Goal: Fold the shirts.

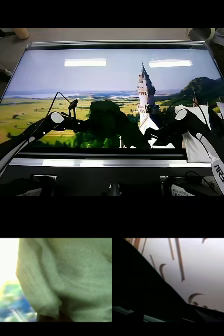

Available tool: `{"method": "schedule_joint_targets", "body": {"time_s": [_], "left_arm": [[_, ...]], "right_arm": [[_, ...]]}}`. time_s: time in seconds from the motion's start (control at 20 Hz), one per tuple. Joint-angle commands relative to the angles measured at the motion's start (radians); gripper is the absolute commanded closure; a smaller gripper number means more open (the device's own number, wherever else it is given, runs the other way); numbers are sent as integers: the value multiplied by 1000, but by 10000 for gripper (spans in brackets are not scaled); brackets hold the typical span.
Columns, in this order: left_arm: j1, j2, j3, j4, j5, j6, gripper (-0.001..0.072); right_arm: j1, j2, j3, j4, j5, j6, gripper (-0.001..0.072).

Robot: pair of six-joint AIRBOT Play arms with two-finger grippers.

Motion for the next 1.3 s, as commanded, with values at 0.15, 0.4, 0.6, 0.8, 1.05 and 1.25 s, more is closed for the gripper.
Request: {"method": "schedule_joint_targets", "body": {"time_s": [0.15, 0.4, 0.6, 0.8, 1.05, 1.25], "left_arm": [[7, 43, 23, 1, 5, 72, 683], [87, 248, 229, 230, -61, 70, 683], [204, 483, 573, 414, -156, 44, 684], [342, 675, 933, 595, -150, -108, 684], [452, 751, 1019, 626, -154, -134, 683], [462, 699, 1018, 629, -201, -140, 683]], "right_arm": [[3, -112, 0, 215, -31, -126, 446], [0, 26, 222, 173, 79, -175, 687], [0, 327, 674, -87, 35, -25, 689], [0, 615, 970, -406, -161, 151, 688], [0, 780, 988, -424, -244, 156, 688], [0, 747, 988, -451, -286, 155, 688]]}}
